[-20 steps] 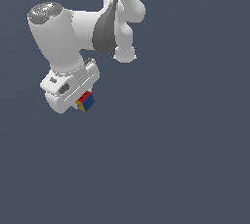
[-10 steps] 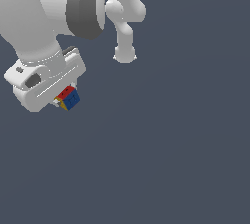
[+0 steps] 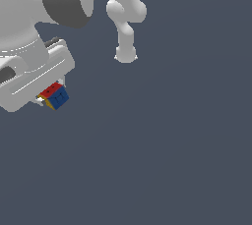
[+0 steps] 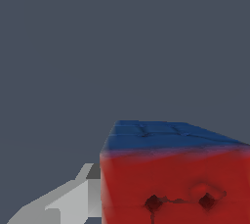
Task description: Pick up the object and move it to a goal position.
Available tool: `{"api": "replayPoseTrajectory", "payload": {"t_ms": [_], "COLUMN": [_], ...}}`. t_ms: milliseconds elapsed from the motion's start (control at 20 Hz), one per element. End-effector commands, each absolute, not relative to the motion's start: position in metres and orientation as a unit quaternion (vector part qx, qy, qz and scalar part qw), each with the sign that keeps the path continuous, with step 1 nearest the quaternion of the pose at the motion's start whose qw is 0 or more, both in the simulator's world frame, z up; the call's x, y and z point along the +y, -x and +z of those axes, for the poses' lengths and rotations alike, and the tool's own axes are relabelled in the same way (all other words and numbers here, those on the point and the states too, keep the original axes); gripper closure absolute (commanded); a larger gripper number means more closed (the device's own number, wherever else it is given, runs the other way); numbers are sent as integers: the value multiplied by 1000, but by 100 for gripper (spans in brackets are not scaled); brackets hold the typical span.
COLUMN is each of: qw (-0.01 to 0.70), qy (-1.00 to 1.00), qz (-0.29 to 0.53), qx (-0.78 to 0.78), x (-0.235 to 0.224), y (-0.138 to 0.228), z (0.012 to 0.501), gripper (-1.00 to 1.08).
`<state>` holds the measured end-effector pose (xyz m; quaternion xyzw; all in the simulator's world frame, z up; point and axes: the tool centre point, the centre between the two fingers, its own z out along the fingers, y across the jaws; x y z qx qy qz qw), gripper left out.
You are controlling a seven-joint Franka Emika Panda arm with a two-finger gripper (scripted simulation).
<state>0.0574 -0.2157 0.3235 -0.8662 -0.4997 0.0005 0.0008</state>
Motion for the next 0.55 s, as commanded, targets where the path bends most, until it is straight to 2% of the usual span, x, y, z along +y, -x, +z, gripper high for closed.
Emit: {"api": "replayPoseTrajectory", "payload": {"t_ms": [0, 500], "qw": [0, 0], "qy": [866, 866], "qz": [0, 0], "qx": [-500, -500], "x": [-219, -223], "y": [-61, -66], "z": [330, 337], "gripper": [108, 108]}}
